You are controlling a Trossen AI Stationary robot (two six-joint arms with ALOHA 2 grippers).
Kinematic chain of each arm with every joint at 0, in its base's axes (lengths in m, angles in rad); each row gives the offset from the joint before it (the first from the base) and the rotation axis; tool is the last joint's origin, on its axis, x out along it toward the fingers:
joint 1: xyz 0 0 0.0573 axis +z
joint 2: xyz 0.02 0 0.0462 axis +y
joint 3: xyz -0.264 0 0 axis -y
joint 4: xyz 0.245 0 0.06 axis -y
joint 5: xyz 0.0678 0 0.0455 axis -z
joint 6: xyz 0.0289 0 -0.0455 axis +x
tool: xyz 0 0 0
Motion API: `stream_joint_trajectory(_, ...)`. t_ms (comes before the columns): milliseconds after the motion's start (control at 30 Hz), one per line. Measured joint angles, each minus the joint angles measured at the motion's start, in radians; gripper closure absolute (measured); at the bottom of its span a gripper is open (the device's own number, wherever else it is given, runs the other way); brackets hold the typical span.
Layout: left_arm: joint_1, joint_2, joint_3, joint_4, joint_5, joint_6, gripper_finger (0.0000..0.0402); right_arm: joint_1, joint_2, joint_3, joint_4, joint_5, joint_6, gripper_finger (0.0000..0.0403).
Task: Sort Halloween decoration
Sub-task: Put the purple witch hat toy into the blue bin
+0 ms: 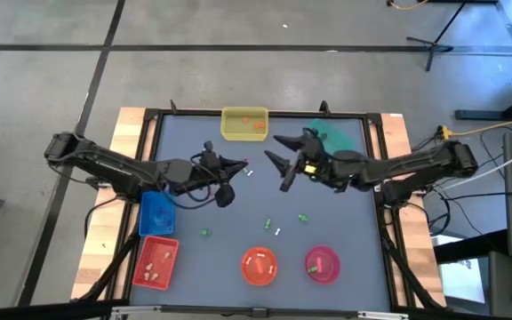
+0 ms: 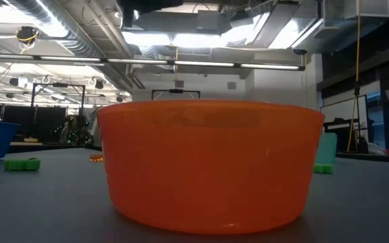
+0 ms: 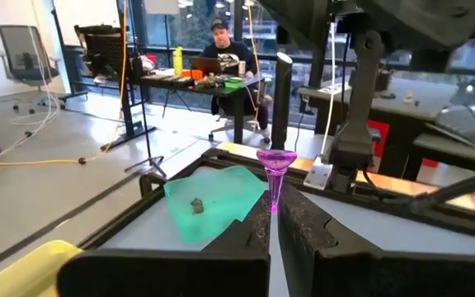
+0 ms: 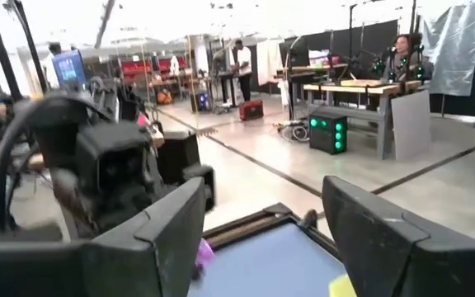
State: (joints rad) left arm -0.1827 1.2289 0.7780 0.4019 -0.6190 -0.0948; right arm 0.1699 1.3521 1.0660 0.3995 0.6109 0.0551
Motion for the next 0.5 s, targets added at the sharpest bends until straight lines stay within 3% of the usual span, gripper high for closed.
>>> stream_joint_trajectory(133,-0.026,-0.099,-0.001,-0.191,-0.001,-0.016,0.0399,0.0,-0.065,0.0,-0.141,0.001,-0.004,0.0157)
stream_joint_trajectory(267,-0.075,-0.226,-0.001,-0.493,0.018,-0.175,0.0399,0.0,-0.106,0.0,-0.28,0.0,-0.003,0.0157)
stream_joint_trajectory(367,-0.11,-0.326,-0.001,-0.75,0.128,-0.356,0.0399,0.0,-0.114,0.0,-0.352,-0.001,-0.003,0.0157)
stream_joint_trajectory(500,-0.158,-0.428,-0.001,-1.064,0.348,-0.696,0.0399,0.0,-0.108,0.0,-0.424,-0.001,-0.003,0.0157)
